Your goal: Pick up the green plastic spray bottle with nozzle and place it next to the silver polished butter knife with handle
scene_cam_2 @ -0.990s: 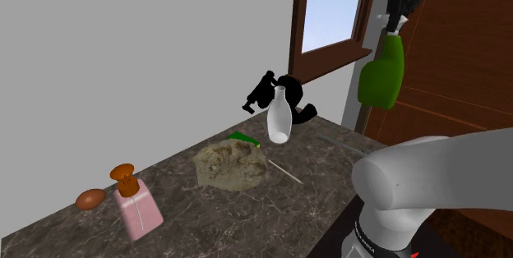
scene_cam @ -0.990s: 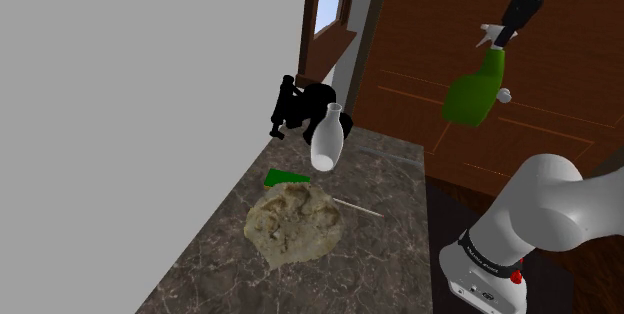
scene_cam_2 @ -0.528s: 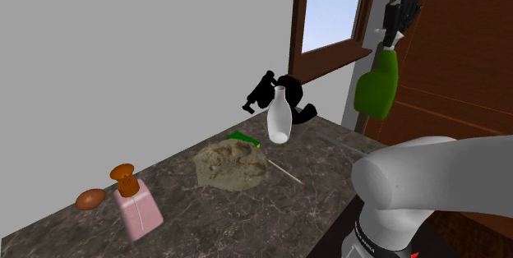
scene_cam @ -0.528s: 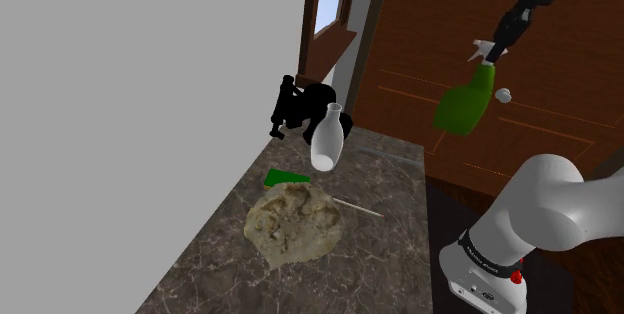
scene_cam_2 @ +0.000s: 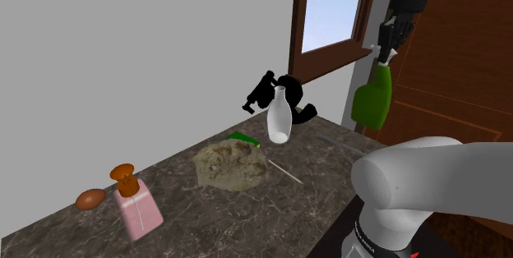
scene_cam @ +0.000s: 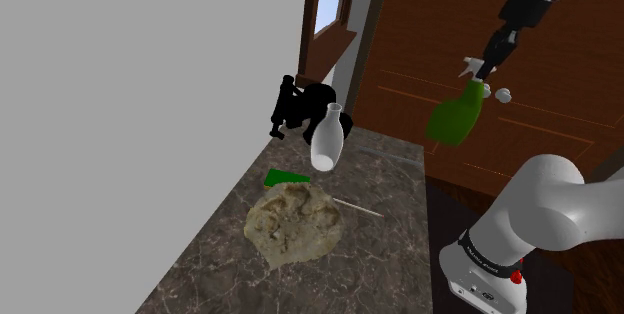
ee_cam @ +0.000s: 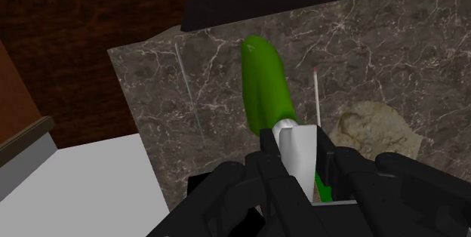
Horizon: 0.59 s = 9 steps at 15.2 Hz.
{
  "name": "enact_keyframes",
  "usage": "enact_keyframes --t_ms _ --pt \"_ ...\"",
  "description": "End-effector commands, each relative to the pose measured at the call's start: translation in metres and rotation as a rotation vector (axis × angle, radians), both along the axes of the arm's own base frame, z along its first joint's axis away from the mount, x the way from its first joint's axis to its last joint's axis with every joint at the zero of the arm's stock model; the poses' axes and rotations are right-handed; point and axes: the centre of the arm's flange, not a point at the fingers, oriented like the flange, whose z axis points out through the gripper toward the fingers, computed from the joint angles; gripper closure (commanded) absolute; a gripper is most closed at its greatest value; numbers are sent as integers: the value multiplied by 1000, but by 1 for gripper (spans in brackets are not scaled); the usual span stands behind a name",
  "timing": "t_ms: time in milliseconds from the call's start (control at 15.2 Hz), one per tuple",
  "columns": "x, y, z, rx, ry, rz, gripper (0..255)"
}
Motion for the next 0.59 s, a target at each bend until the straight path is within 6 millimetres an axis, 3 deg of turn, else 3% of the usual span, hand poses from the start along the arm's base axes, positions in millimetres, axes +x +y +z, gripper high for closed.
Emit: enact_keyframes --t_ms 0,528 --pt "0 -1 -11 0 -1 0 255" --pt "0 -1 -54 0 -1 0 255"
